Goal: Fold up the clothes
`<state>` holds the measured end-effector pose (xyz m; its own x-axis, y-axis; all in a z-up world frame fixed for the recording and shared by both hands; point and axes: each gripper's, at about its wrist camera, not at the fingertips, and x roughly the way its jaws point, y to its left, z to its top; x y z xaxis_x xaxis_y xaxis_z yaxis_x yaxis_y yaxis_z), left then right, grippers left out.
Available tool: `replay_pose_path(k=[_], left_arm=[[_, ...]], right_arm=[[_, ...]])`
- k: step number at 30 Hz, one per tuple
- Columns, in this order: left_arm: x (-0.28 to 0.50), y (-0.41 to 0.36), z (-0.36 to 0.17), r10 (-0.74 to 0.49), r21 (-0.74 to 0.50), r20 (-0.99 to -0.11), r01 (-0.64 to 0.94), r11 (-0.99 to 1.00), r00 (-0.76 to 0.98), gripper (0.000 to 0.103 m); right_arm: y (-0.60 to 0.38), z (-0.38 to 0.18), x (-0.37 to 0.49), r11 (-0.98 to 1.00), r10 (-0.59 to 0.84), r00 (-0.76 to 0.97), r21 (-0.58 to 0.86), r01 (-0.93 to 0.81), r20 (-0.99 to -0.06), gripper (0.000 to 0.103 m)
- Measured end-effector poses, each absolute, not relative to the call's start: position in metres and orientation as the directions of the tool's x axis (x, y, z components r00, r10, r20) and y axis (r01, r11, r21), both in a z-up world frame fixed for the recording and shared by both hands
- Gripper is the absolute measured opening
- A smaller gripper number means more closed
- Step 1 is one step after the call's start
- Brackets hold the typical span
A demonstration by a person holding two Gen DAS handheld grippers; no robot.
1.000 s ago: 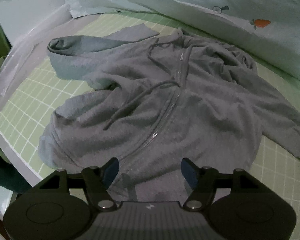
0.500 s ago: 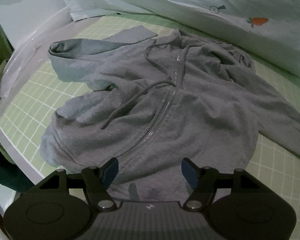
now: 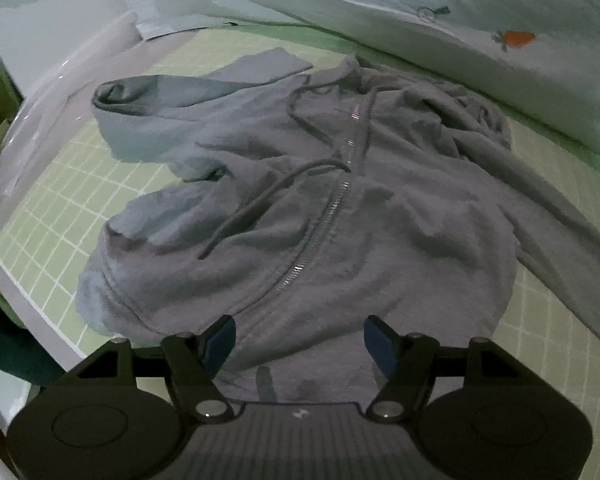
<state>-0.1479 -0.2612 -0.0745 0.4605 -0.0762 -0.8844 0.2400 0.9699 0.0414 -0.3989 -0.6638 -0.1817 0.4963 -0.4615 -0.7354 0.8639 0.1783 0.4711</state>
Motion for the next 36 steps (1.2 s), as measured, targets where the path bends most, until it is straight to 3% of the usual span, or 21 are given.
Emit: replay_pose_path(k=[7, 17, 20, 22, 27, 29, 31, 36], left_arm=[[-0.148, -0.268, -0.073, -0.088, 0.049, -0.886, 0.28, 0.959, 0.455, 0.072], [-0.142, -0.241, -0.067, -0.067, 0.047, -0.88, 0.226, 0.973, 0.47, 0.073], [-0.135, -0.219, -0.064, -0.049, 0.045, -0.874, 0.181, 0.982, 0.483, 0.076], [-0.13, -0.203, -0.062, -0.037, 0.044, -0.87, 0.151, 0.988, 0.492, 0.077], [-0.113, -0.158, -0.058, -0.007, 0.058, -0.859, 0.111, 0.992, 0.513, 0.077], [-0.102, -0.142, -0.058, 0.001, 0.07, -0.853, 0.113, 0.991, 0.521, 0.077], [-0.089, -0.127, -0.057, -0.004, 0.077, -0.851, 0.132, 0.988, 0.526, 0.077], [-0.046, -0.1, -0.064, -0.078, 0.057, -0.856, 0.243, 0.968, 0.511, 0.077]], right_arm=[[-0.689, -0.187, -0.406, 0.13, -0.515, 0.428, 0.426, 0.895, -0.743, 0.057], [-0.698, -0.189, -0.388, 0.267, -0.539, 0.333, 0.218, 0.939, -0.774, 0.056], [-0.7, -0.194, -0.377, 0.299, -0.583, 0.255, 0.087, 0.95, -0.771, 0.045], [-0.704, -0.197, -0.372, 0.295, -0.613, 0.204, 0.018, 0.955, -0.764, 0.052], [-0.706, -0.188, -0.367, 0.238, -0.601, 0.156, 0.01, 0.971, -0.784, 0.051], [-0.686, -0.18, -0.363, 0.256, -0.61, 0.185, 0.03, 0.966, -0.771, 0.056], [-0.657, -0.175, -0.355, 0.313, -0.597, 0.249, 0.065, 0.948, -0.762, 0.067], [-0.557, -0.174, -0.305, 0.512, -0.452, 0.456, 0.196, 0.836, -0.766, 0.072]])
